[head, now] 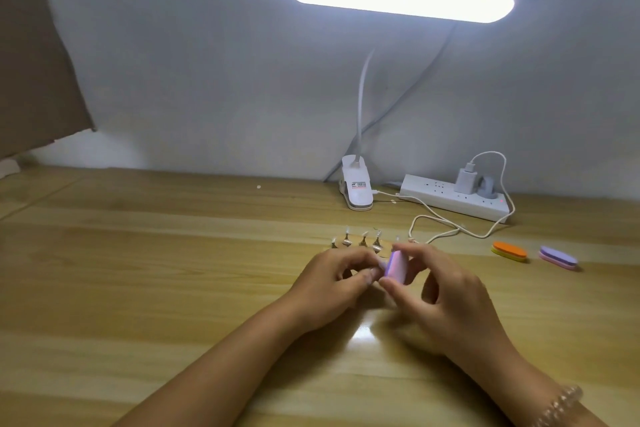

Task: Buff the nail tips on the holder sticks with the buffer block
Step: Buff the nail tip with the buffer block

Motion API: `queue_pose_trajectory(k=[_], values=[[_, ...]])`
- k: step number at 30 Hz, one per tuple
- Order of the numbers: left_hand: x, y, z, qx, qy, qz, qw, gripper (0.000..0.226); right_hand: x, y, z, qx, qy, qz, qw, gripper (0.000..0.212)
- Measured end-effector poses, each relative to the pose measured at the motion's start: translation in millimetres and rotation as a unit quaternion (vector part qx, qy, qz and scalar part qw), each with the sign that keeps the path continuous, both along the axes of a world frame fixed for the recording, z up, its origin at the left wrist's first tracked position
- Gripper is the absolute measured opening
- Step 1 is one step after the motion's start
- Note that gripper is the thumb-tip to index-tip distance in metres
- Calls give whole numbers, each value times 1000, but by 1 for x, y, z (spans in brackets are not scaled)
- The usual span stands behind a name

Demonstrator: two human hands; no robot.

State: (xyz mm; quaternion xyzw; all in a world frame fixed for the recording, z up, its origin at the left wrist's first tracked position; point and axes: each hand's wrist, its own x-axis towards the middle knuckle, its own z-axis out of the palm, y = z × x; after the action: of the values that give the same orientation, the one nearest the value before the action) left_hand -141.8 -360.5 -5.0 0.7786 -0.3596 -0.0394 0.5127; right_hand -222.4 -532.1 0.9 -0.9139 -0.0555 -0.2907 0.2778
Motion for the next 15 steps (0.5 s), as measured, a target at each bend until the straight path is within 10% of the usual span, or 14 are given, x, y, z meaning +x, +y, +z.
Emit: queue_pose_trajectory(k=[9,15], values=[[0,1,0,-32,64,10,997,19,4,-11,2,122,-15,-11,992,36],[1,1,-2,-41,68,4,997,18,-3,6,0,-49,5,24,998,44]])
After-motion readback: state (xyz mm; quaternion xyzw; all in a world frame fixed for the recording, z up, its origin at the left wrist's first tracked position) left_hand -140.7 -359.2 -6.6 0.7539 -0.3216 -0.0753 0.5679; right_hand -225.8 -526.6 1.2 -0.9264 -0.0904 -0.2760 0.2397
